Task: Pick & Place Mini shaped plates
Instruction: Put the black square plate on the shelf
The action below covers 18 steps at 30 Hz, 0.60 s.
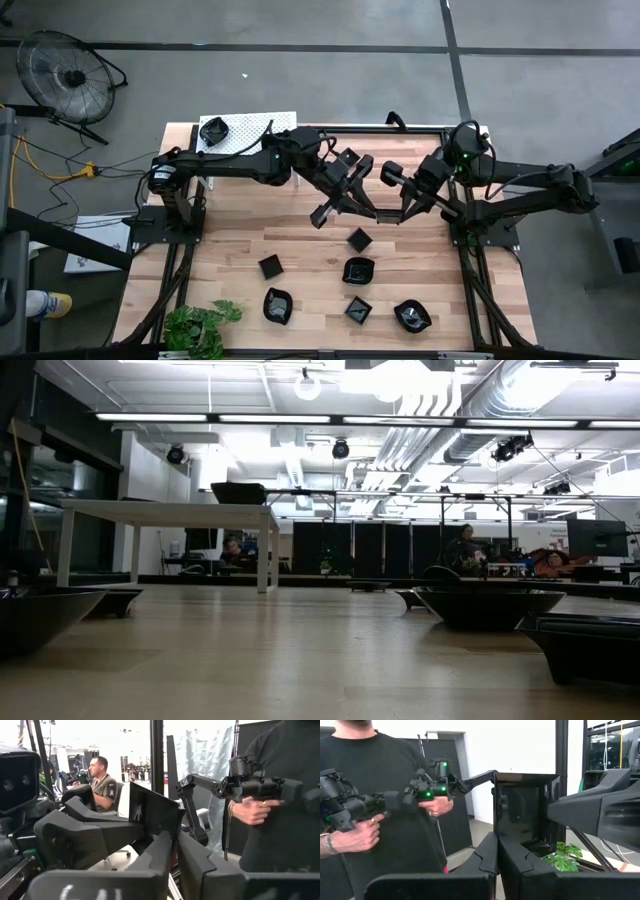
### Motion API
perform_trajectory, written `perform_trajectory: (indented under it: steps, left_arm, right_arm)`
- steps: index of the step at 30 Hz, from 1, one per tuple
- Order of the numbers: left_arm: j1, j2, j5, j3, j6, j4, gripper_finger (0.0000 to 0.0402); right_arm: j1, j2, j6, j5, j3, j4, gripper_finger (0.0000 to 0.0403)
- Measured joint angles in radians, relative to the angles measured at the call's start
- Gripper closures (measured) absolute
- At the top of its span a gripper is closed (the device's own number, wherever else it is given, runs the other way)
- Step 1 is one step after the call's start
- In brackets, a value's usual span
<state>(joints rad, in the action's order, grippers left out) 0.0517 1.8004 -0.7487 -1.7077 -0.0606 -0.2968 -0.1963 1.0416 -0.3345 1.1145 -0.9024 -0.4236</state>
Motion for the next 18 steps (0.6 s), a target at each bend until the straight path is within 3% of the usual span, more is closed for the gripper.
perform_trajectory:
  steps: [4, 18]
  left_arm:
    - [0.0, 0.0, -0.001, 0.0, 0.003, 0.0, 0.0398]
    - [0.0, 0.0, 0.0, 0.0, 0.003, -0.002, 0.0401]
  right_arm:
    - [0.0, 0.0, 0.002, 0.0, 0.0, 0.0, 0.0403]
    - [0.0, 0.0, -0.02, -0.019, 0.0, 0.001, 0.0385]
